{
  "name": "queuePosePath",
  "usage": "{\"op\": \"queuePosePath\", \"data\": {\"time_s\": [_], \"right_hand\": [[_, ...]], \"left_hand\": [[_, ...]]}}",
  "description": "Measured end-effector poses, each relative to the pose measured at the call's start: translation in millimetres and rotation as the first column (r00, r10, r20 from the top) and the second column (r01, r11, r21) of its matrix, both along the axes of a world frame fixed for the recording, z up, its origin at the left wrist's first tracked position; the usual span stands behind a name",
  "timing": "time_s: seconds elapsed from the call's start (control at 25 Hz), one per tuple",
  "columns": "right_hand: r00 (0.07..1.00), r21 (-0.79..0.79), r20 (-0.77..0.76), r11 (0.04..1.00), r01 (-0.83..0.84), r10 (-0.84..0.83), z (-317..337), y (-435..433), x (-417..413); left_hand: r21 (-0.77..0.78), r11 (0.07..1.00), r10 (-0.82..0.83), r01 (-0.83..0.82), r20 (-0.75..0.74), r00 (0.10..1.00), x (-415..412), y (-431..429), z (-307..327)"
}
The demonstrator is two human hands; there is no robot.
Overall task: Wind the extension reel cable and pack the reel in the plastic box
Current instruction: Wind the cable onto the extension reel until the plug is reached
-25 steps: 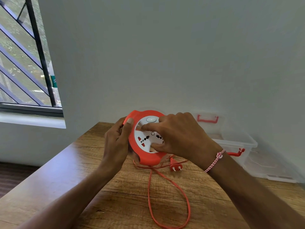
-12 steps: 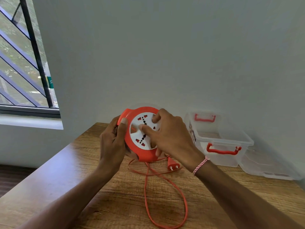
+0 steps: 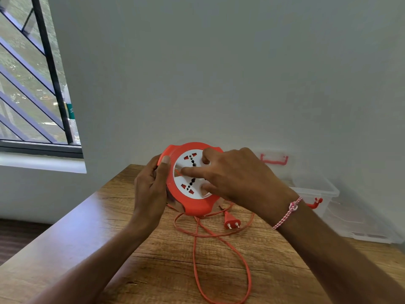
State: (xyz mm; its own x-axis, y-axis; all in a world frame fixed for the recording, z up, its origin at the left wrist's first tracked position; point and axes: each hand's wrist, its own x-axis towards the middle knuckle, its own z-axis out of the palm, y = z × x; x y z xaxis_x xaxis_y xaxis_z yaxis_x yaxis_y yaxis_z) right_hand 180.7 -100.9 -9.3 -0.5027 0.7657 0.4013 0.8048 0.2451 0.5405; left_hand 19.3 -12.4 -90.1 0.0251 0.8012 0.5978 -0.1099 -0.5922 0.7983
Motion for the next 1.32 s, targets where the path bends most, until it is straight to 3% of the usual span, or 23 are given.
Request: {"op": "queuePosePath", "data": {"time_s": [0.16, 0.24, 0.32, 0.48, 0.6, 0.64, 0.72, 0.8, 0.88, 1.08, 1.32], "right_hand": [[0.997, 0.120, -0.012, 0.990, -0.070, 0.072, -9, 6, 8], [0.986, 0.177, -0.136, 0.982, -0.068, 0.093, -19, 13, 8], [0.930, 0.206, -0.364, 0.978, 0.023, 0.055, -29, 15, -3], [0.620, 0.061, -0.783, 0.984, 0.165, -0.055, -41, 14, -22], [0.418, -0.040, -0.903, 0.989, 0.139, -0.095, -43, 17, -21], [0.440, -0.043, -0.893, 0.990, 0.131, -0.097, -41, 16, -19], [0.637, -0.006, -0.765, 0.990, 0.140, -0.095, -30, 13, -12], [0.844, 0.034, -0.528, 0.991, 0.131, -0.093, -12, 7, -3], [0.951, 0.008, -0.302, 0.997, 0.078, -0.072, 2, 3, 6], [0.999, -0.058, -0.017, 0.998, 0.037, -0.038, 4, -1, 3], [0.999, 0.047, 0.021, 0.998, -0.039, 0.038, -12, 10, 7]], "left_hand": [[0.003, 1.000, -0.004, 0.004, -0.032, 0.999, 1, 0, -3], [0.008, 1.000, 0.008, -0.008, -0.028, 1.000, 2, 1, -4], [0.017, 1.000, 0.021, -0.020, -0.028, 0.999, 3, 0, -5], [0.040, 0.999, 0.018, -0.017, -0.032, 0.999, 4, 0, -9], [0.044, 0.999, 0.025, -0.023, -0.026, 0.999, 5, 1, -11], [0.037, 0.999, 0.031, -0.030, -0.022, 0.999, 5, 1, -11], [0.018, 0.999, 0.045, -0.045, -0.017, 0.999, 5, 2, -9], [0.005, 0.999, 0.050, -0.050, -0.009, 0.999, 4, 3, -7], [-0.003, 0.999, 0.048, -0.048, 0.001, 0.999, 3, 4, -6], [-0.023, 1.000, 0.017, -0.017, 0.008, 1.000, 1, 6, -4], [-0.034, 0.998, -0.044, 0.044, -0.016, 0.999, 2, 3, -3]]}}
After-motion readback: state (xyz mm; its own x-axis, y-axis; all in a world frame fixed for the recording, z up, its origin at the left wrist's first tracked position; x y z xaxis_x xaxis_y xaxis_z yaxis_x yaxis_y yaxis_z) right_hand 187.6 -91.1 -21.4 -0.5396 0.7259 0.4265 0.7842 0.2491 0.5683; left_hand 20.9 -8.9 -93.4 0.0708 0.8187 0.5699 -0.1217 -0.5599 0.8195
